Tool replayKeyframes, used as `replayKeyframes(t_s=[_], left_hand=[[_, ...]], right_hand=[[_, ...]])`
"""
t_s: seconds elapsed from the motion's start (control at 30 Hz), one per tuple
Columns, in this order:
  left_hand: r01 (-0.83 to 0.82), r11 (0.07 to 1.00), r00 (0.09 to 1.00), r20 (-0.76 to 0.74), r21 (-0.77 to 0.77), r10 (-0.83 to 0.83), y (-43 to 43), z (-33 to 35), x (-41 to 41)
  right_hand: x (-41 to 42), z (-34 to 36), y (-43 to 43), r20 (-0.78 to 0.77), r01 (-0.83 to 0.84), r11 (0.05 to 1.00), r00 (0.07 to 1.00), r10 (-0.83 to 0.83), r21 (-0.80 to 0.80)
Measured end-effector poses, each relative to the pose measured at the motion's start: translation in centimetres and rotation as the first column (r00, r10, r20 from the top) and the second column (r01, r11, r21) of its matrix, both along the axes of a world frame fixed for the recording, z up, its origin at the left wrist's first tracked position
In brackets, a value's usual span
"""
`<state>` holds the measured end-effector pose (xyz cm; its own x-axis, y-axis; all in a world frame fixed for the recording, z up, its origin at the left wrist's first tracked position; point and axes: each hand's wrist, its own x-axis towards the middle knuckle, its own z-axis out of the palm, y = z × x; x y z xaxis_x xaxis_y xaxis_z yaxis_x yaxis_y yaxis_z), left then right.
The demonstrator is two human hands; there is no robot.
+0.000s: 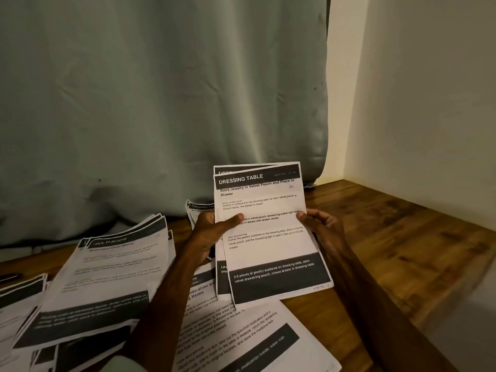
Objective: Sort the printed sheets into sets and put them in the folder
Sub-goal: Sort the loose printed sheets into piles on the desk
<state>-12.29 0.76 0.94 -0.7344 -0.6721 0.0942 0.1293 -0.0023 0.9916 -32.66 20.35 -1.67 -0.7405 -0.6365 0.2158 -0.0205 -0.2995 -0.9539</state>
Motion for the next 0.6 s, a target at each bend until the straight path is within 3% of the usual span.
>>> replayKeyframes(t_s=[0.27, 0.47, 0.6], left_hand=[[-0.042, 0.999, 0.999, 0.006, 0.024, 0.042, -0.3, 0.1, -0.4], [-0.107, 0.992, 0.993, -0.038, 0.069, 0.109, -1.2, 0.1, -0.2], [-0.167, 0.983, 0.981, -0.083, 0.073, 0.173, -1.6, 0.2, 0.2]], right_hand=[[-1.3, -0.9, -0.7, -0.069, 0.137, 0.991, 0.988, -0.137, -0.004], [-3.0, -2.2, -1.1, -0.063, 0.4, 0.916, 0.914, -0.401, -0.021], [-3.2, -2.5, -0.5, -0.079, 0.415, 0.91, 0.906, -0.415, -0.02]])
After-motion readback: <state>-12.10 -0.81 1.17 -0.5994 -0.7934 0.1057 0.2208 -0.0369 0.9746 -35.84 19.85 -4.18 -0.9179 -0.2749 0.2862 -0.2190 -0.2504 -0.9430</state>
